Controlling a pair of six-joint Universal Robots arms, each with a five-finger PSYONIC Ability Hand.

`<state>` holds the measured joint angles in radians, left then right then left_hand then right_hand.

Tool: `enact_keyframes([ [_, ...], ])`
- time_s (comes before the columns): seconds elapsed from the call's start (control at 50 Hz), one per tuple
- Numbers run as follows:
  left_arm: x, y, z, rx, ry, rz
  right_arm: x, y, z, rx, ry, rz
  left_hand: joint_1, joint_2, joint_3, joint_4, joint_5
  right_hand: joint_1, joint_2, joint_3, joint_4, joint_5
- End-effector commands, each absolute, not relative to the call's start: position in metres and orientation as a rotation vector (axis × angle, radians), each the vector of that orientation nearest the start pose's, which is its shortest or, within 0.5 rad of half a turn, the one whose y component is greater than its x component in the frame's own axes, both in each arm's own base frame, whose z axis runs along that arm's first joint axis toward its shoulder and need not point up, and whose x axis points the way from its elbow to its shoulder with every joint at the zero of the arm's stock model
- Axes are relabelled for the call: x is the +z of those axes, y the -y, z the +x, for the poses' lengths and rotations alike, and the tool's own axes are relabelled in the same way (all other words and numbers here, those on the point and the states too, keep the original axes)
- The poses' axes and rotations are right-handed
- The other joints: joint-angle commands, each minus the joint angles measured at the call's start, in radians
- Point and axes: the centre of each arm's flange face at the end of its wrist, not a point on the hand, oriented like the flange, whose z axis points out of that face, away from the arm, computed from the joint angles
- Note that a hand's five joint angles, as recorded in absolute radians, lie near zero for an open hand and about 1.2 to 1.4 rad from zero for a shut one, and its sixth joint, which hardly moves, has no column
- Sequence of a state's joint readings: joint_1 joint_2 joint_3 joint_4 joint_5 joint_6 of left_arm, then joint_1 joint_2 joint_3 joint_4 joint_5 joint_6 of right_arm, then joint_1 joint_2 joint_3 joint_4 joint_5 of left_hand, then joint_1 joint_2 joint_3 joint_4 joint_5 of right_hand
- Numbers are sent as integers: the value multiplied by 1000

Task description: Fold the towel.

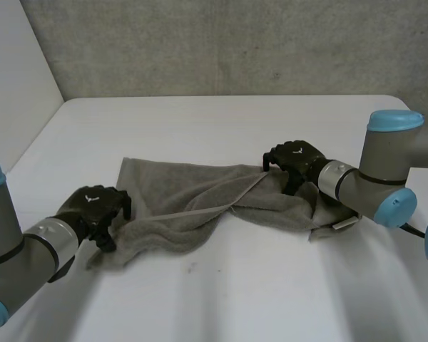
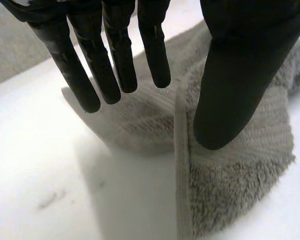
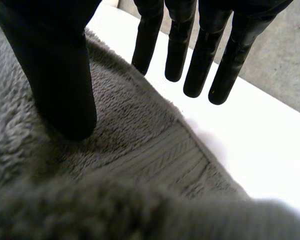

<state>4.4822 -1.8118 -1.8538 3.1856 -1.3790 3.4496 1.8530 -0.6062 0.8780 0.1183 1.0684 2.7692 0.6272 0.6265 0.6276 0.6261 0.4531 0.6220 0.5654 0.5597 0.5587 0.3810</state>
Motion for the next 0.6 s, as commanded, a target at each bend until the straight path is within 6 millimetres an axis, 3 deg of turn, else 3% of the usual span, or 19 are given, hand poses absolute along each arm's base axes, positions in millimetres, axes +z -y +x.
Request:
enact_keyframes([
  [0.02,178,242,-210,-1763,-2598,895,134,383,294,-1579,-2008,-1095,33,33,32,34,32,24,80,86,87,90],
  [0.22,178,232,-210,-1684,-2657,915,124,388,294,-1568,-2031,-1069,-38,-37,-38,-37,-38,65,121,127,128,131],
  [0.5,167,233,-209,-1631,-2691,913,121,388,300,-1559,-2023,-1054,-26,-25,-27,-25,-27,82,139,145,146,149],
  [0.56,165,234,-209,-1634,-2688,908,121,388,300,-1559,-2023,-1054,47,48,47,48,47,94,151,157,157,161],
  [0.6,164,235,-210,-1657,-2673,911,117,388,300,-1550,-2027,-1056,220,220,219,221,219,173,230,235,236,239],
])
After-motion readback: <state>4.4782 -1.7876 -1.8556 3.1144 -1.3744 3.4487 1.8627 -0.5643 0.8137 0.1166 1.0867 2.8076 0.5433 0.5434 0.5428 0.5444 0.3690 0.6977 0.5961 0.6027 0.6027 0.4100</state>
